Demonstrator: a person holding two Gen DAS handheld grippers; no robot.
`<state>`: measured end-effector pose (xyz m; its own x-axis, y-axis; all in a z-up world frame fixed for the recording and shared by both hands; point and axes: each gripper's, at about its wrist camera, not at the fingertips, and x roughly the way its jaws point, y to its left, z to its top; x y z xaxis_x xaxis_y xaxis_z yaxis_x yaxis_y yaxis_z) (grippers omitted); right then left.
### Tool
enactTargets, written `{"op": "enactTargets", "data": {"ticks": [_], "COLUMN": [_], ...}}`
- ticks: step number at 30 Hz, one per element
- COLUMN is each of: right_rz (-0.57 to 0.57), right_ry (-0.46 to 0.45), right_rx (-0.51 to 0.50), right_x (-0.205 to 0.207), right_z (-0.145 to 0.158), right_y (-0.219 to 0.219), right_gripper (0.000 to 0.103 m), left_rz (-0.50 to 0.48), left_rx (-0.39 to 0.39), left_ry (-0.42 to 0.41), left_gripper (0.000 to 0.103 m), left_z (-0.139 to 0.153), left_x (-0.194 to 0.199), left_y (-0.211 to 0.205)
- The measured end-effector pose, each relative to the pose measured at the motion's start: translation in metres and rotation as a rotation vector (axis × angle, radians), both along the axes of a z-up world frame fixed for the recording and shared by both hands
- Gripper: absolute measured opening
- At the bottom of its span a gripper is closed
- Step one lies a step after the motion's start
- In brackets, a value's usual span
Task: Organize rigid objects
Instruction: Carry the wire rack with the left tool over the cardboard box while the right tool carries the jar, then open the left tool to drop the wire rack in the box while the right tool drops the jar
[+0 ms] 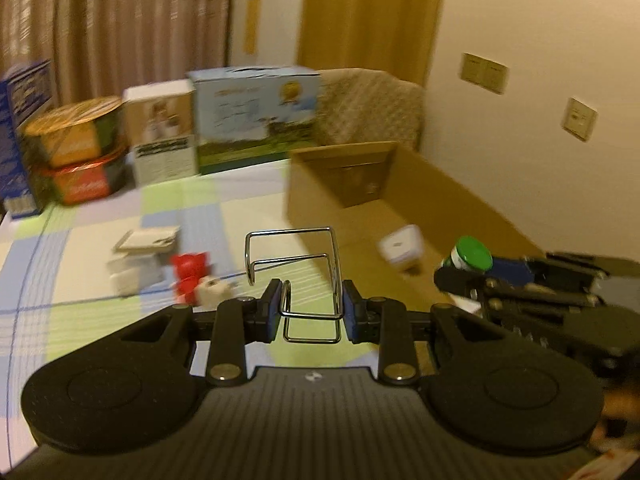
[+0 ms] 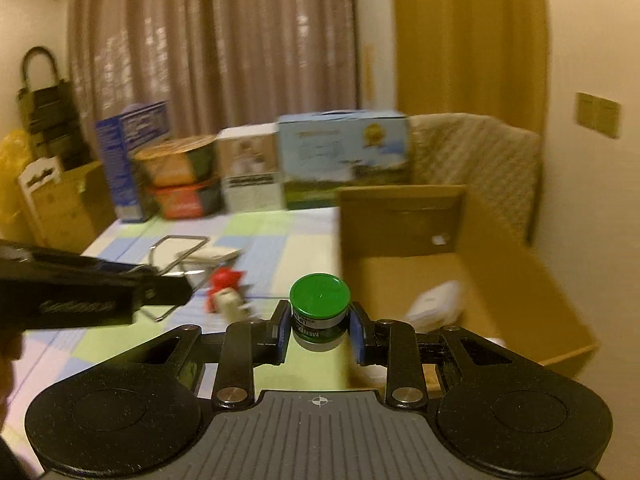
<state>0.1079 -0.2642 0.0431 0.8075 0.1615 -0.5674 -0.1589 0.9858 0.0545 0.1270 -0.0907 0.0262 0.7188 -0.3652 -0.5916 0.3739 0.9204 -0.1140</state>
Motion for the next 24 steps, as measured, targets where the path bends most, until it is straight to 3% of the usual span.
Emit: {"op": "enactTargets", "data": {"ticks": [10, 24], "right_rz": [-0.131, -0.171], "right_ry": [0.028, 0.067], "right_rx": [-0.007, 0.034], "right_x": [0.015, 0.026], "right_z": [0.002, -0.014], "right_y": [-0.088, -0.138], "right_gripper": [0.027, 0.027], "left_rz": [-0.134, -0.206], "left_rx": [0.026, 0.059], "left_ry": [-0.006, 0.065], "left_gripper": [0.026, 0.026], "left_z": [0.009, -0.029], "left_x": [0.009, 0.039], "left_y": [-0.082, -0.138]}}
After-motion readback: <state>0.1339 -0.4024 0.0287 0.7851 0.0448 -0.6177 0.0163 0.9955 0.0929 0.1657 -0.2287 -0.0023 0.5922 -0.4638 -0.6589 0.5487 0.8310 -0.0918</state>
